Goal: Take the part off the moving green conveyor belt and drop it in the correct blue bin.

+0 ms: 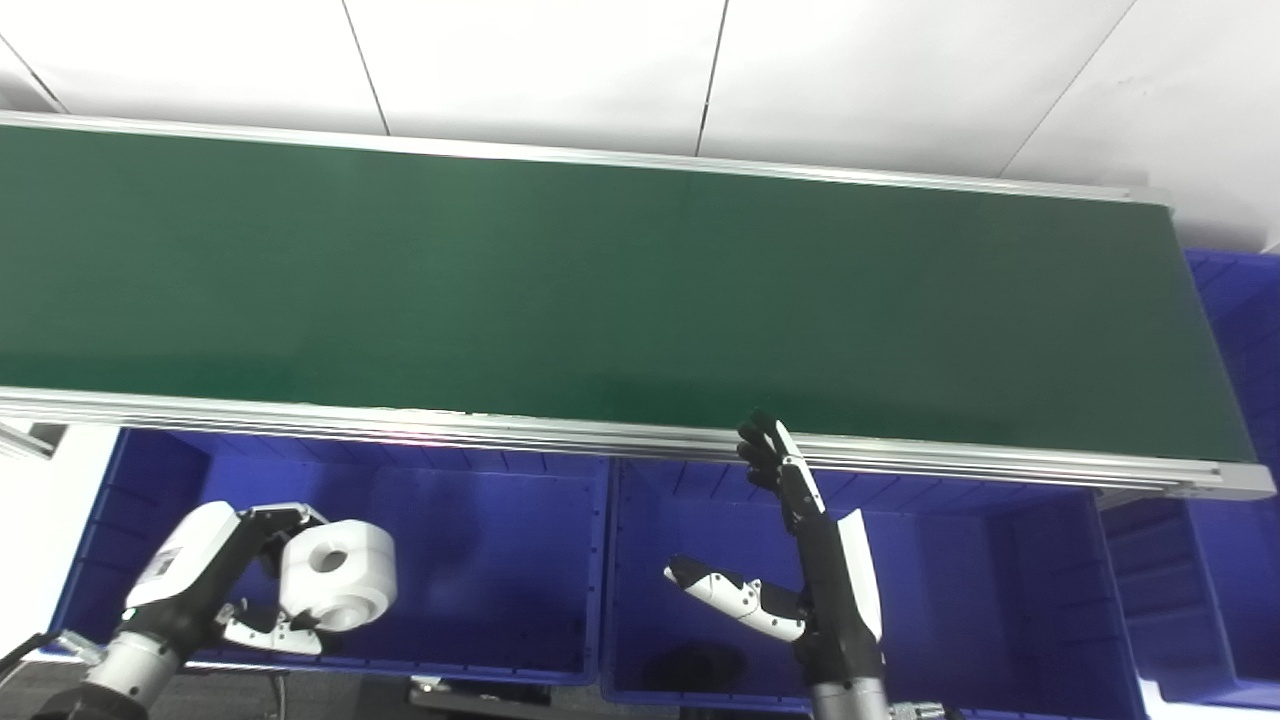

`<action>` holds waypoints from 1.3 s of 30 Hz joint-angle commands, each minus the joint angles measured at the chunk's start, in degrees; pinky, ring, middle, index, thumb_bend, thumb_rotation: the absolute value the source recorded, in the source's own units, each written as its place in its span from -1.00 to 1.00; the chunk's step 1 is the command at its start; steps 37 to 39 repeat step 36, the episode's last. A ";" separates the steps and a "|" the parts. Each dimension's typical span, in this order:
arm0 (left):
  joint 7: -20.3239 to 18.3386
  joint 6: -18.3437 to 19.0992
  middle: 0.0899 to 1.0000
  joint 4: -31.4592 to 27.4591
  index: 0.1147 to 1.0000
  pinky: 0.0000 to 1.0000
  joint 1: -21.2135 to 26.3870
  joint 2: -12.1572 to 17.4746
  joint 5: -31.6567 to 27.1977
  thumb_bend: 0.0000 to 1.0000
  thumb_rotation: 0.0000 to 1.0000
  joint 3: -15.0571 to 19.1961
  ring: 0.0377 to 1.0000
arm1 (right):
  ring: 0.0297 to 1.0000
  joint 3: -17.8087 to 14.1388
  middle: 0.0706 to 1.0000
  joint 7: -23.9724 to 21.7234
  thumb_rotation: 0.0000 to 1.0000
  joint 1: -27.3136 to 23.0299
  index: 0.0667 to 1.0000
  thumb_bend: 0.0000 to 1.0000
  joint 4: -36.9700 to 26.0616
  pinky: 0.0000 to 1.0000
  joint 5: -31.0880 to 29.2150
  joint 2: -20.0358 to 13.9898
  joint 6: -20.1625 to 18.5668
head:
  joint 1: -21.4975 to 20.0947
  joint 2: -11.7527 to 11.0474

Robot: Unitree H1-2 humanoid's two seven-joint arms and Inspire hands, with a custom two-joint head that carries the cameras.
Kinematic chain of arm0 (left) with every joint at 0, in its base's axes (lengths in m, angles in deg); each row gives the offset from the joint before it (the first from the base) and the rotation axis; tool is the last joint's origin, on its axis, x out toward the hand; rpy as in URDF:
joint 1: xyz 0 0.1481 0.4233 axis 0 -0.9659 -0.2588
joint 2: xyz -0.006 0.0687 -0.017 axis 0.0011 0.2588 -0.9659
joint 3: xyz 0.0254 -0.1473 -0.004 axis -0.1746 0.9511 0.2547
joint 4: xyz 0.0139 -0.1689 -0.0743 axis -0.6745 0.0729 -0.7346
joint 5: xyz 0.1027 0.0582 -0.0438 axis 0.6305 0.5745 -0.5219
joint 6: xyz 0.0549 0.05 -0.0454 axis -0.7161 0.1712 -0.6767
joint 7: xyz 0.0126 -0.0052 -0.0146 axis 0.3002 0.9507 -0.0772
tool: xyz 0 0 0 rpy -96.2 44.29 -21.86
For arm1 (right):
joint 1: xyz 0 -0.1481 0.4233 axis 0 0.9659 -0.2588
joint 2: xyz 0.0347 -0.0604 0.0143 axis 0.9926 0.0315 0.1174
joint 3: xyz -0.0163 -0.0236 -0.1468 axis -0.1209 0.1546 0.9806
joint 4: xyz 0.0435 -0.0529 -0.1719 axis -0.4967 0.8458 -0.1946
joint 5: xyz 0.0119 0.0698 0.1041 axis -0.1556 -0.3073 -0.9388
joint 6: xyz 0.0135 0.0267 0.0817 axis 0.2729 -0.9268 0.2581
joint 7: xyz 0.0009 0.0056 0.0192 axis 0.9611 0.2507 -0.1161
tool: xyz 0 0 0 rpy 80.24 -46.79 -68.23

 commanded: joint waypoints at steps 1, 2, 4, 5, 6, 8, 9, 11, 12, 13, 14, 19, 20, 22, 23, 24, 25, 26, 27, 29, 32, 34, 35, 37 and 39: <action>-1.53 1.40 0.88 -2.47 0.84 0.70 -0.37 0.13 -4.17 0.20 0.29 1.42 0.83 | 0.72 0.90 0.76 -0.17 -0.08 0.26 0.87 0.59 -1.10 0.68 0.61 1.42 0.82 | 0.05 -0.06; -2.30 1.63 0.95 -3.26 0.93 0.78 -0.62 -0.31 -6.24 0.31 0.53 1.74 0.91 | 0.72 0.95 0.76 -0.13 -0.07 0.26 0.87 0.58 -1.07 0.68 0.79 1.44 0.84 | -0.05 -0.16; -3.38 1.50 0.99 -4.78 0.98 0.83 -1.07 -0.97 -8.92 0.41 0.68 2.18 0.97 | 0.72 1.05 0.77 -0.17 -0.07 0.32 0.87 0.59 -1.09 0.68 0.91 1.46 0.81 | -0.35 -0.24; -3.89 0.91 0.99 -5.60 0.99 0.84 -1.29 -1.32 -10.31 0.44 0.73 2.32 0.98 | 0.72 1.10 0.77 -0.17 -0.07 0.38 0.87 0.59 -1.09 0.68 0.95 1.47 0.83 | -0.82 -0.38; -4.24 0.54 1.00 -6.12 0.99 0.86 -1.43 -1.53 -11.15 0.50 0.75 2.40 0.99 | 0.72 1.12 0.77 -0.16 -0.06 0.42 0.87 0.59 -1.08 0.68 0.99 1.47 0.86 | -0.82 -0.38; -5.35 -0.28 1.00 -9.61 1.00 0.90 -2.14 -2.22 -13.45 0.61 0.76 2.07 1.00 | 0.72 1.20 0.77 -0.10 -0.07 0.51 0.87 0.59 -0.94 0.69 0.95 1.52 1.06 | -1.38 -0.54; -6.17 -1.13 1.00 -11.80 1.00 0.92 -2.47 -2.54 -14.76 0.64 0.76 1.57 1.00 | 0.72 1.24 0.77 -0.01 -0.07 0.63 0.87 0.59 -0.88 0.69 0.95 1.57 1.19 | -1.74 -0.59; -7.85 -2.22 1.00 -16.02 1.00 0.86 -3.10 -3.28 -17.80 0.79 0.68 0.40 0.97 | 0.72 1.32 0.77 0.10 -0.07 0.87 0.87 0.59 -0.82 0.69 1.02 1.65 1.26 | -2.12 -0.83; -8.61 -2.81 1.00 -17.86 1.00 0.80 -3.29 -3.78 -19.36 0.83 0.65 -0.28 0.94 | 0.72 1.36 0.77 0.13 -0.07 0.98 0.87 0.59 -0.81 0.70 1.09 1.68 1.23 | -2.31 -0.93; -9.10 -3.16 0.99 -18.85 0.97 0.74 -3.42 -4.10 -20.34 0.87 0.60 -0.62 0.90 | 0.72 1.40 0.77 0.15 -0.07 1.06 0.87 0.60 -0.81 0.70 1.15 1.69 1.21 | -2.53 -1.09; -9.94 -3.76 0.98 -20.45 0.96 0.72 -3.56 -4.71 -22.52 0.88 0.58 -1.64 0.89 | 0.72 1.47 0.77 0.18 -0.07 1.20 0.87 0.60 -0.85 0.70 1.32 1.73 1.12 | -3.06 -1.23; -13.10 -5.05 0.88 -25.27 0.86 0.69 -3.20 -7.87 -26.04 0.96 0.34 -5.91 0.80 | 0.74 1.93 0.79 -0.33 -0.05 1.86 0.88 0.62 -1.39 0.73 1.75 1.62 0.27 | -4.43 -1.59; -13.46 -5.12 0.87 -25.10 0.84 0.67 -2.98 -8.41 -26.15 0.95 0.32 -6.38 0.79 | 0.75 2.04 0.80 -0.54 -0.06 1.99 0.89 0.62 -1.51 0.73 1.65 1.53 0.15 | -4.66 -1.68; -14.01 -5.17 0.86 -24.74 0.83 0.65 -2.73 -9.46 -26.26 0.98 0.30 -6.95 0.78 | 0.76 2.17 0.81 -0.57 -0.07 2.21 0.89 0.62 -1.55 0.73 2.07 1.38 0.12 | -5.23 -2.08; -14.21 -5.17 0.86 -24.60 0.83 0.63 -2.66 -9.90 -26.23 0.98 0.29 -7.10 0.77 | 0.76 2.20 0.81 -0.47 -0.06 2.31 0.89 0.63 -1.51 0.72 2.45 1.34 0.17 | -5.23 -2.08; -14.32 -5.17 0.85 -24.28 0.83 0.62 -2.68 -10.53 -26.35 0.99 0.29 -7.32 0.77 | 0.76 2.23 0.81 -0.42 -0.06 2.44 0.89 0.63 -1.40 0.71 2.65 1.28 0.29 | -5.68 -2.49; -14.41 -5.18 0.85 -24.06 0.81 0.63 -2.71 -10.96 -26.46 1.00 0.26 -7.45 0.77 | 0.76 2.25 0.81 -0.40 -0.06 2.53 0.89 0.64 -1.32 0.71 2.74 1.24 0.38 | -5.68 -2.49; -13.99 -5.17 0.84 -23.95 0.80 0.63 -2.91 -11.74 -25.99 1.00 0.26 -7.38 0.76 | 0.76 2.28 0.81 -0.63 -0.07 2.66 0.89 0.64 -1.36 0.71 2.56 1.16 0.19 | -5.82 -2.82; -13.73 -5.17 0.82 -23.90 0.78 0.62 -3.06 -12.31 -25.61 1.00 0.26 -7.27 0.75 | 0.77 2.31 0.81 -0.80 -0.07 2.75 0.89 0.65 -1.39 0.72 2.43 1.11 0.04 | -5.82 -2.82; -12.22 -5.18 0.78 -23.69 0.74 0.56 -3.46 -14.17 -23.80 0.99 0.26 -7.10 0.71 | 0.77 2.37 0.81 -0.89 -0.08 2.93 0.89 0.68 -1.26 0.72 2.60 0.92 0.05 | -6.07 -3.53; -8.92 -5.20 0.73 -23.07 0.71 0.48 -3.81 -15.65 -19.56 1.00 0.27 -7.87 0.65 | 0.77 2.39 0.81 -1.07 -0.08 3.21 0.89 0.71 -1.11 0.72 2.45 0.69 -0.11 | -6.29 -4.12; -6.55 -5.20 0.67 -22.49 0.70 0.33 -3.75 -15.41 -17.45 1.00 0.27 -8.97 0.54 | 0.78 2.34 0.81 -1.11 -0.09 3.36 0.89 0.72 -1.04 0.73 2.48 0.57 -0.26 | -6.03 -4.53; -5.04 -5.20 0.66 -22.12 0.69 0.31 -3.61 -15.03 -16.58 1.00 0.27 -9.70 0.52 | 0.78 2.34 0.81 -1.13 -0.09 3.35 0.89 0.73 -0.93 0.73 2.51 0.46 -0.16 | -5.83 -4.72; -3.34 -5.20 0.65 -21.67 0.68 0.29 -3.41 -14.61 -15.75 1.00 0.27 -10.50 0.51 | 0.79 2.33 0.82 -1.19 -0.10 3.34 0.89 0.72 -0.81 0.73 2.35 0.40 -0.05 | -5.74 -4.83; -3.34 -5.20 0.65 -21.67 0.68 0.29 -3.41 -14.61 -15.75 1.00 0.27 -10.50 0.51 | 0.79 2.33 0.82 -1.19 -0.10 3.34 0.89 0.72 -0.81 0.73 2.35 0.40 -0.05 | -5.74 -4.83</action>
